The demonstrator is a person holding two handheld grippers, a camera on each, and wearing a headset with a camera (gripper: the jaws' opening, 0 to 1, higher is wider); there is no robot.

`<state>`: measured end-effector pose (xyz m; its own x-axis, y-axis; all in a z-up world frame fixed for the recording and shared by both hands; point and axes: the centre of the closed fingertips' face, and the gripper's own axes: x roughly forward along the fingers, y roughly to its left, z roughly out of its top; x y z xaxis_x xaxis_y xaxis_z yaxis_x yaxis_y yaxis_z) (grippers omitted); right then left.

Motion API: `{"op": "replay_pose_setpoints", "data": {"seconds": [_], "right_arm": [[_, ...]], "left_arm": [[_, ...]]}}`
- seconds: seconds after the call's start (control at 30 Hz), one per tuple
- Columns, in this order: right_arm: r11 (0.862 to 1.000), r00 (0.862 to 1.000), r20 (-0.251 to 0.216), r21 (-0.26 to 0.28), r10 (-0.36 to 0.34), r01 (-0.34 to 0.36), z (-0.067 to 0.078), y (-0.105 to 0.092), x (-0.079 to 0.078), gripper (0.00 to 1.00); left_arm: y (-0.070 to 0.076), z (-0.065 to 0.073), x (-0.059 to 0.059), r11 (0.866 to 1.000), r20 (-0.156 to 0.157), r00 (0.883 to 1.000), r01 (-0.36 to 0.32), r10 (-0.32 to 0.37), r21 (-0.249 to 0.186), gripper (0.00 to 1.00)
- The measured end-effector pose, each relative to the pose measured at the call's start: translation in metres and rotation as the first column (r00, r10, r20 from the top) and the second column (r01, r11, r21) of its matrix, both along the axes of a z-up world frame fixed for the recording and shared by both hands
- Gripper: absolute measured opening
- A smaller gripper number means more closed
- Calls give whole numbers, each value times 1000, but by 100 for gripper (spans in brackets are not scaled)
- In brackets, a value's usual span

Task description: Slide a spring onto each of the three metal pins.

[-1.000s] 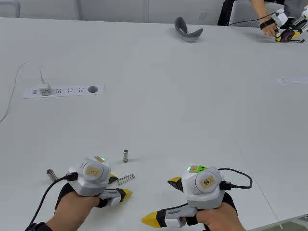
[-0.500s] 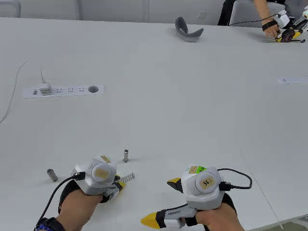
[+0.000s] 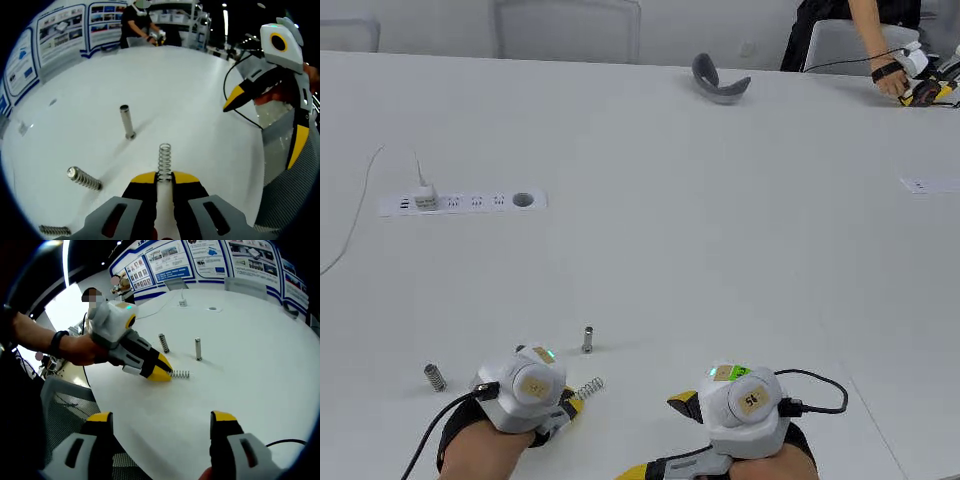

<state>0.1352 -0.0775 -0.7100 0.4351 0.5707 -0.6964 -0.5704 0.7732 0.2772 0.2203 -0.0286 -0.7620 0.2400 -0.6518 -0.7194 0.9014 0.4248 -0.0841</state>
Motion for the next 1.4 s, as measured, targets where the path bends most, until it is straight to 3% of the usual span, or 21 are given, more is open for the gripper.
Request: {"op": "replay_pose_setpoints", "data": {"seconds": [0.63,1.03,1.4], "right_arm": [[1000,1000,-1,23,-2,2,3,7,4,80],[998,1000,-8,64,-13,14,6,12,5,76],[993,1000,-10,118,-6,7,12,22,8,70]], "left_arm": [[45,18,-7,999,-3,999,-43,43,-2,10],[72,32,-15,999,19,999,-40,40,-7,10],[86,54,-21,1000,55,998,-13,14,-12,10]]}}
